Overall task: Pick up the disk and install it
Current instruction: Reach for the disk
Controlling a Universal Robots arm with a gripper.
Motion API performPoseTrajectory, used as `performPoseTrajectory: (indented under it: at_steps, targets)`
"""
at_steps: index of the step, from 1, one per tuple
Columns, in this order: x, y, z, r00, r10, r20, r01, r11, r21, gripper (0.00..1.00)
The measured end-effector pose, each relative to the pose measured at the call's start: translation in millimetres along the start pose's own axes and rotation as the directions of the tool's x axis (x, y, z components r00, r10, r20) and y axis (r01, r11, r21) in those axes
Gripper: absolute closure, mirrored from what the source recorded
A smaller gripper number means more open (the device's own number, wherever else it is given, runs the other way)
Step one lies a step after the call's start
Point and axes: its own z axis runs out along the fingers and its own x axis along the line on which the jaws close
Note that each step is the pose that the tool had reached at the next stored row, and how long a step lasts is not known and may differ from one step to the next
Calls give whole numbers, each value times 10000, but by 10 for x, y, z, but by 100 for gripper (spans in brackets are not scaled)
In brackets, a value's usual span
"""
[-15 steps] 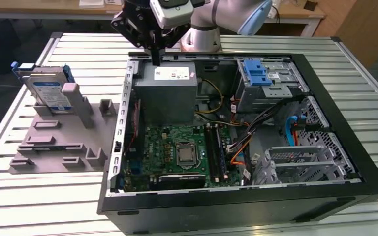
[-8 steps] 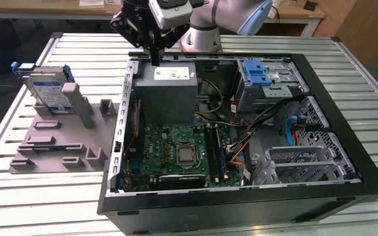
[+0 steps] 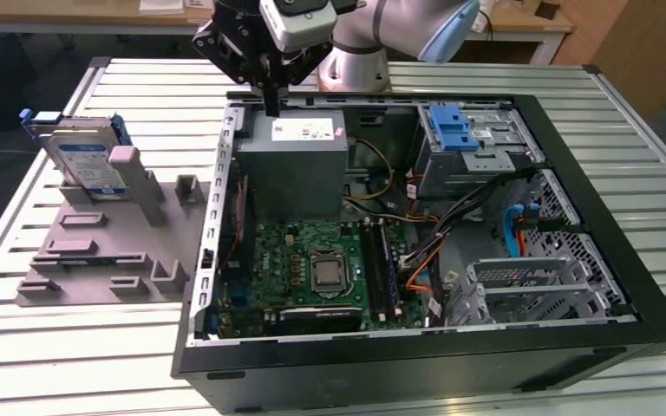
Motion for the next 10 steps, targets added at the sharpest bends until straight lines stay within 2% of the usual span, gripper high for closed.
performPoseTrajectory:
  at_steps: [10]
  targets:
    - [36,-3,-1,10000,-1,0,1,10000,0,89]
